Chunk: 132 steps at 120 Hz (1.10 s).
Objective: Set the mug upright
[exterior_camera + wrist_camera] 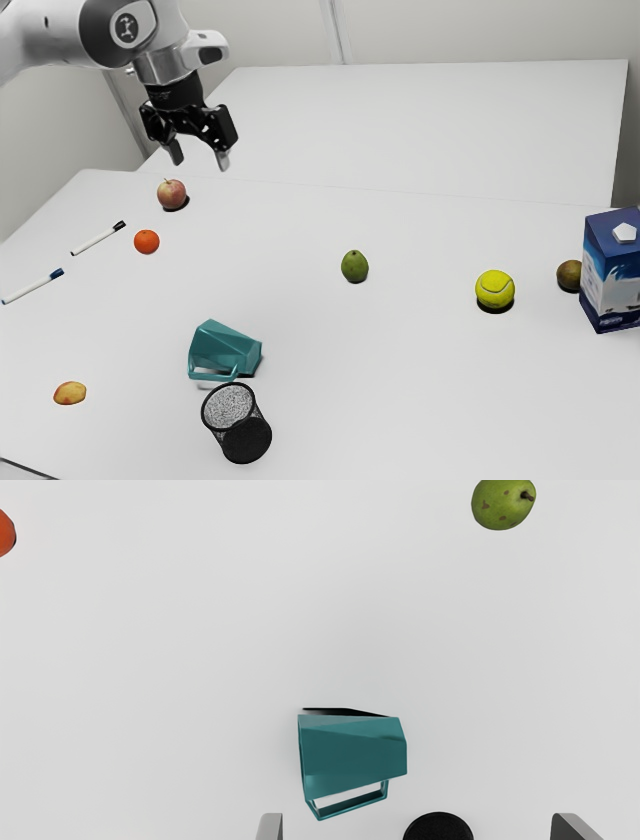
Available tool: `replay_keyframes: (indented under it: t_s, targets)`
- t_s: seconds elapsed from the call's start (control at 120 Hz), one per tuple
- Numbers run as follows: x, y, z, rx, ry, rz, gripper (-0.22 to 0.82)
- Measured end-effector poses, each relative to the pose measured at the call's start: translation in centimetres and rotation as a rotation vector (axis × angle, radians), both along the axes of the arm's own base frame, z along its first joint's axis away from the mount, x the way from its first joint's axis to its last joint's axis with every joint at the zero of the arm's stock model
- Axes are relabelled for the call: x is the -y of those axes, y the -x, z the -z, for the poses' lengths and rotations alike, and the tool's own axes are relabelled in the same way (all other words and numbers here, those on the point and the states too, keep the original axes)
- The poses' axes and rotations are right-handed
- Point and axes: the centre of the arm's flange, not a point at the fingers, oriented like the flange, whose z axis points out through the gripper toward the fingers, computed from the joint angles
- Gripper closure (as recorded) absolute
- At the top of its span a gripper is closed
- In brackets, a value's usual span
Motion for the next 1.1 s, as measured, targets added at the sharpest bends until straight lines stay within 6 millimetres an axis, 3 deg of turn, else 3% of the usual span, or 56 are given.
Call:
replay_keyframes:
  t_s: [0.158, 0.325, 0.575, 0.733, 0.842, 1.1]
  targets:
    - [0.2, 0.3, 0.0, -0.001, -0.001, 0.002, 0.02]
    - [-0.2, 2.6, -0.1, -0.002, -0.008, -0.01, 0.02]
    - [-4.4, 4.6, 1.6, -0.042, 0.03, -0.107, 0.03]
    - [-7.1, 5.3, 4.2, -0.093, 0.096, -0.161, 0.03]
    - [-8.9, 5.7, 7.0, -0.121, 0.149, -0.187, 0.03]
    - [-10.3, 6.9, 12.5, -0.116, 0.23, -0.205, 0.03]
